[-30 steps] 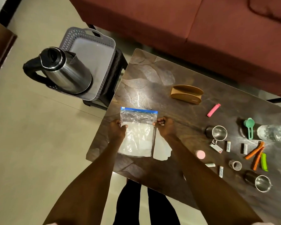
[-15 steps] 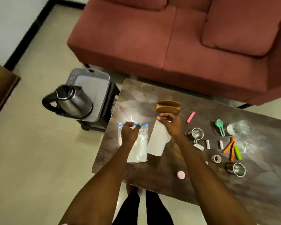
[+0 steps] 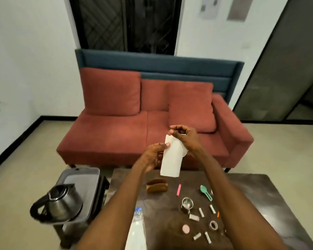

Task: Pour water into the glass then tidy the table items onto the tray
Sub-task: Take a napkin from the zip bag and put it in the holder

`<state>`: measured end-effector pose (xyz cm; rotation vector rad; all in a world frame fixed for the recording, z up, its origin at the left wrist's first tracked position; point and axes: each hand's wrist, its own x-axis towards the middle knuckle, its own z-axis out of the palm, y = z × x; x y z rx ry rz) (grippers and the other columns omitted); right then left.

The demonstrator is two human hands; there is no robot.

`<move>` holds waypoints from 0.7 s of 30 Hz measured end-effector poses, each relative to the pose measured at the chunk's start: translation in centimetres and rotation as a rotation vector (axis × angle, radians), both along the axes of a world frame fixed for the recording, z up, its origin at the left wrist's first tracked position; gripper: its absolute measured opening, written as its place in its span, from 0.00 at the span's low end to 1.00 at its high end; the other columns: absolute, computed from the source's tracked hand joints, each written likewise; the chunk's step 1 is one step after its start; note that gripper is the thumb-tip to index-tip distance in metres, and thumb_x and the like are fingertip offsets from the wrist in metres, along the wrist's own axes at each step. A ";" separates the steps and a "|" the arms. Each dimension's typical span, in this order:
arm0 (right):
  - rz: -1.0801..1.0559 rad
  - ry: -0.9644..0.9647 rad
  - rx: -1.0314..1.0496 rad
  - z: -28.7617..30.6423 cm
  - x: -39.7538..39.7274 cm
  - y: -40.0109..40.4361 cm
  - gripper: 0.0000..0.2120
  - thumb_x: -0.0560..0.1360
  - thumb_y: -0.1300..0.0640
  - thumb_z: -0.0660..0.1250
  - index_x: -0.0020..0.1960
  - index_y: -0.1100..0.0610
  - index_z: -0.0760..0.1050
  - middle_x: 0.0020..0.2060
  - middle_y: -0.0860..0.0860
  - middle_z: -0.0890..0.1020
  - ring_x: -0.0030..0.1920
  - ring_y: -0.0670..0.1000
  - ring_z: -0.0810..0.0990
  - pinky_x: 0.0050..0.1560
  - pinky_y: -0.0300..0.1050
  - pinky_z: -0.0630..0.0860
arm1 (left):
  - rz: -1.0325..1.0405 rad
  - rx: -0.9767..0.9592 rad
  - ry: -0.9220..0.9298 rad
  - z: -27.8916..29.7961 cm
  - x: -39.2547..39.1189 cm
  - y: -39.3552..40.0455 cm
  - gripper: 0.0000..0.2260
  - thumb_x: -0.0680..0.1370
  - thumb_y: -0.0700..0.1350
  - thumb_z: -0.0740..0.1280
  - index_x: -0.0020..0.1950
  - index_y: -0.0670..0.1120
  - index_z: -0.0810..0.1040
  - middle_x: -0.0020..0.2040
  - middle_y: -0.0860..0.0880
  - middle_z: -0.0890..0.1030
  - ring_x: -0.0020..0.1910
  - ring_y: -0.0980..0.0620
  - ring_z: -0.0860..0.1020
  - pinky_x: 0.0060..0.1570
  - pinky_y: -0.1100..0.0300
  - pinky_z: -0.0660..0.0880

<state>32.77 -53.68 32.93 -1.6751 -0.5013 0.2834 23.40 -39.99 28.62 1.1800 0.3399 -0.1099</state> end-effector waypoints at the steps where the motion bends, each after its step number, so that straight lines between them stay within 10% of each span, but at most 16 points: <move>1: 0.000 -0.031 -0.001 2.0 0.1 -0.6 0.07 0.73 0.61 0.74 0.50 0.56 0.81 0.48 0.61 0.84 0.47 0.52 0.82 0.53 0.47 0.79 | 0.001 0.029 -0.044 2.1 0.4 -0.2 0.13 0.75 0.45 0.70 0.56 0.40 0.77 0.50 0.42 0.81 0.45 0.46 0.79 0.39 0.59 0.76; 9: -0.064 -0.211 -0.034 12.6 -0.3 -5.7 0.22 0.70 0.59 0.77 0.63 0.57 0.77 0.51 0.49 0.83 0.46 0.42 0.83 0.42 0.34 0.79 | 0.168 0.128 -0.317 13.1 1.8 -1.5 0.06 0.76 0.43 0.70 0.49 0.41 0.77 0.47 0.43 0.83 0.46 0.40 0.80 0.52 0.39 0.77; 21: -0.203 -0.255 -0.008 15.1 0.3 -7.7 0.08 0.70 0.64 0.76 0.45 0.52 0.84 0.43 0.45 0.85 0.44 0.45 0.84 0.36 0.31 0.77 | 0.163 0.288 -0.404 16.7 1.8 -1.6 0.15 0.71 0.41 0.76 0.55 0.41 0.79 0.51 0.41 0.84 0.48 0.40 0.83 0.48 0.42 0.81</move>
